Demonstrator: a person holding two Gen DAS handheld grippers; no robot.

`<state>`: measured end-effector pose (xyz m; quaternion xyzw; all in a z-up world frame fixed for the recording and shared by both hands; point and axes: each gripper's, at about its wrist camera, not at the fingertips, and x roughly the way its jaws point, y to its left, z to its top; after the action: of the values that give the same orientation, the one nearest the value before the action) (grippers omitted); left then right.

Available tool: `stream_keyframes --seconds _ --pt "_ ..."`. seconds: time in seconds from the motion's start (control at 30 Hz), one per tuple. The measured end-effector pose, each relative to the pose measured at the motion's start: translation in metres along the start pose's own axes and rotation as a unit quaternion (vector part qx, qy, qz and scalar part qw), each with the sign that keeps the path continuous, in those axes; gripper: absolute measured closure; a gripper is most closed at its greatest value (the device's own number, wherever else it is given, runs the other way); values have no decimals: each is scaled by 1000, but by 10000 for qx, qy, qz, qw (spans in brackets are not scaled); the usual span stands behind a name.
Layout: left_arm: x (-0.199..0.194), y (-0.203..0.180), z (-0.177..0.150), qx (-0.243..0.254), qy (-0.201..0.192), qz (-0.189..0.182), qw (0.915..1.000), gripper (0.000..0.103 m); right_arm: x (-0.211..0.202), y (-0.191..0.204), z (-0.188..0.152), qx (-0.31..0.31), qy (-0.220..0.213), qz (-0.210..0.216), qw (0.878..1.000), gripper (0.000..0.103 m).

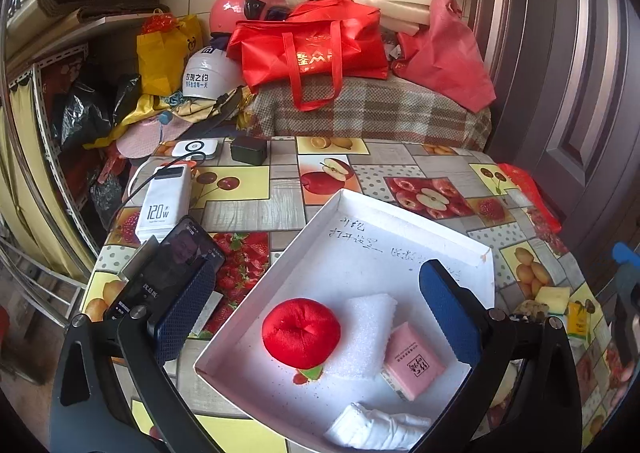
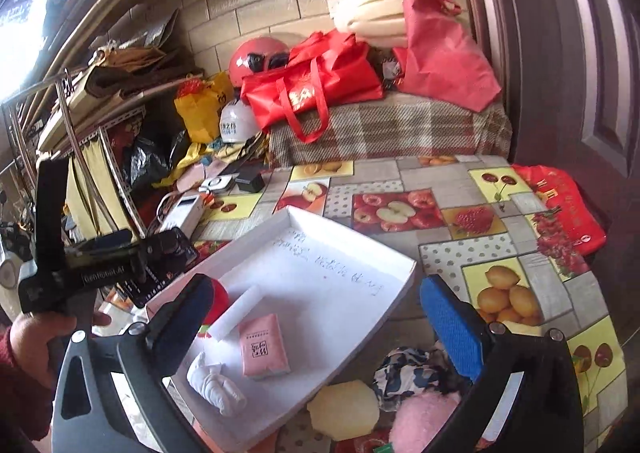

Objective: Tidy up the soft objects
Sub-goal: 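Lower the foam strip into the box with the left gripper while the right gripper releases the tissue pack inside, then move the right gripper toward the cow-print cloth and pink fluffy ball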

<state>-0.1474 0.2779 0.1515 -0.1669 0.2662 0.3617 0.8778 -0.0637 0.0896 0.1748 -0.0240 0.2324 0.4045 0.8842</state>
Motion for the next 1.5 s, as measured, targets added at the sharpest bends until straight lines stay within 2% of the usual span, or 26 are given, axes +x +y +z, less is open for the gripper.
stream_keyframes --seconds 0.07,0.17,0.23,0.27,0.3,0.4,0.5,0.57,0.63,0.67,0.77,0.8,0.87,0.9,0.93,1.03,1.07,1.13,1.2,1.27,1.33,1.37,1.43,1.5 --pt "-16 0 -2 -14 -107 -131 9999 0 -37 -10 15 39 -641 -269 9976 0" --pt "-40 10 -2 -122 -314 -225 9992 0 -92 -34 34 170 -1501 -790 9854 0" --pt "-50 13 -5 -168 -360 -342 9986 0 -115 -59 37 433 -1759 -1019 9782 0" --pt "-52 11 -8 -155 -340 -407 9985 0 -119 -74 35 671 -1628 -1112 9781 0" --pt "-53 8 -12 -116 -279 -470 9984 0 -117 -89 32 938 -1315 -1214 9794 0" --pt "-52 -7 -29 36 20 -758 9971 0 -93 -119 3 1252 -317 -997 9866 0" --pt "-52 -26 -50 215 333 -951 9947 0 -51 -112 -43 622 716 -969 9908 0" --pt "-50 -38 -63 305 554 -1051 9924 0 -24 -96 -76 173 1334 -657 9887 0" --pt "-52 -47 -73 399 685 -1074 9911 0 1 -87 -99 91 1753 -319 9840 1" --pt "-54 -50 -77 436 721 -1074 9906 0 10 -82 -107 71 1843 -209 9826 1" --pt "-61 -55 -87 483 804 -1033 9902 0 42 -71 -116 -193 1935 -302 9805 5" --pt "-62 -56 -91 488 842 -1007 9901 0 52 -69 -117 -254 1988 -358 9790 14" --pt "-66 -58 -97 479 896 -936 9904 0 67 -70 -118 -251 2148 -419 9754 24" --pt "-68 -57 -99 459 898 -902 9908 0 70 -70 -119 -230 2199 -435 9743 24" --pt "-70 -57 -101 431 893 -870 9913 0 67 -69 -117 -257 2141 -500 9752 24" --pt "-77 -51 -105 324 859 -747 9930 0 39 -54 -102 -715 1474 -397 9857 23" --pt "-78 -49 -106 271 866 -694 9935 0 34 -48 -97 -961 1305 -341 9862 23" --pt "-80 -44 -107 139 875 -601 9943 0 42 -32 -90 -1542 1261 -315 9795 23" --pt "-83 -42 -109 50 882 -527 9947 0 67 -27 -87 -1755 1457 -189 9735 23" --pt "-86 -42 -112 24 882 -462 9950 0 99 -32 -91 -1568 1898 140 9691 23" --pt "-91 -40 -114 30 870 -406 9954 0 122 -34 -104 -1578 2327 484 9584 23" --pt "-92 -38 -115 20 864 -370 9956 0 128 -33 -111 -1666 2509 611 9516 23" --pt "-94 -32 -118 -70 872 -294 9957 0 128 -37 -114 -1587 2523 803 9511 23" --pt "-94 -26 -120 -211 898 -232 9955 0 129 -43 -116 -1372 2795 1071 9442 23"
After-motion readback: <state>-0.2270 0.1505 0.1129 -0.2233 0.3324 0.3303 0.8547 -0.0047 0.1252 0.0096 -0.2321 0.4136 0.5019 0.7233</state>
